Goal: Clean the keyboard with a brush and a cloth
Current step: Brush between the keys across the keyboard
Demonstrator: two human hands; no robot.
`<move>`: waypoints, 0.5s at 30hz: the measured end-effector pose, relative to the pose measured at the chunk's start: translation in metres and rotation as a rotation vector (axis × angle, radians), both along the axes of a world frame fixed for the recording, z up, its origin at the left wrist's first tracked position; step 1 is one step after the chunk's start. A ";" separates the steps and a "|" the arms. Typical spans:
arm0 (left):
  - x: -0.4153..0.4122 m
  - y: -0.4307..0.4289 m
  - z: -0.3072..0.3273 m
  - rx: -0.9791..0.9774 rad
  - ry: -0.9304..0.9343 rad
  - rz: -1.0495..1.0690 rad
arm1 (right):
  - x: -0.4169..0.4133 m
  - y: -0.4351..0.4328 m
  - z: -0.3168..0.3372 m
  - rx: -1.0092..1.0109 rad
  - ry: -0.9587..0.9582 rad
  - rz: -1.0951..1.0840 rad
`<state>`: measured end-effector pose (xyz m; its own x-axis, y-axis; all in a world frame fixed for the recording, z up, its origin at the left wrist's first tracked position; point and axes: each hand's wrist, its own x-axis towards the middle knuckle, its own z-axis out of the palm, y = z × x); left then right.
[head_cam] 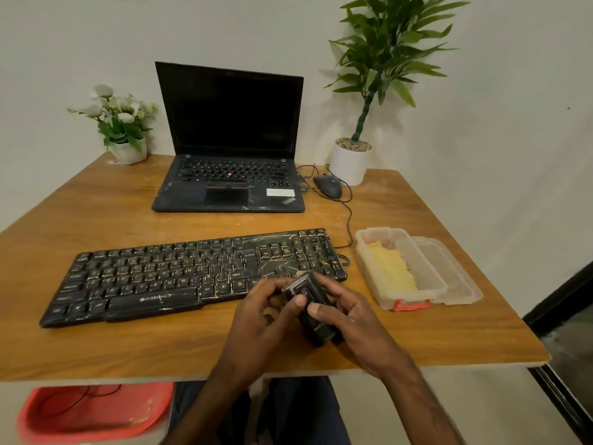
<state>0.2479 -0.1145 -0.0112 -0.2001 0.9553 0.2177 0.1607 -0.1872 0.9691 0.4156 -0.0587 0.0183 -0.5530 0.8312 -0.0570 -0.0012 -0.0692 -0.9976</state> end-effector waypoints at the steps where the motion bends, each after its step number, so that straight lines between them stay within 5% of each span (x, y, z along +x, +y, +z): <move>1: 0.000 0.000 0.000 0.001 -0.011 -0.014 | 0.001 0.000 0.000 0.025 0.011 -0.002; 15: -0.005 -0.002 0.001 -0.051 -0.161 -0.156 | 0.001 0.001 -0.003 0.171 0.000 -0.055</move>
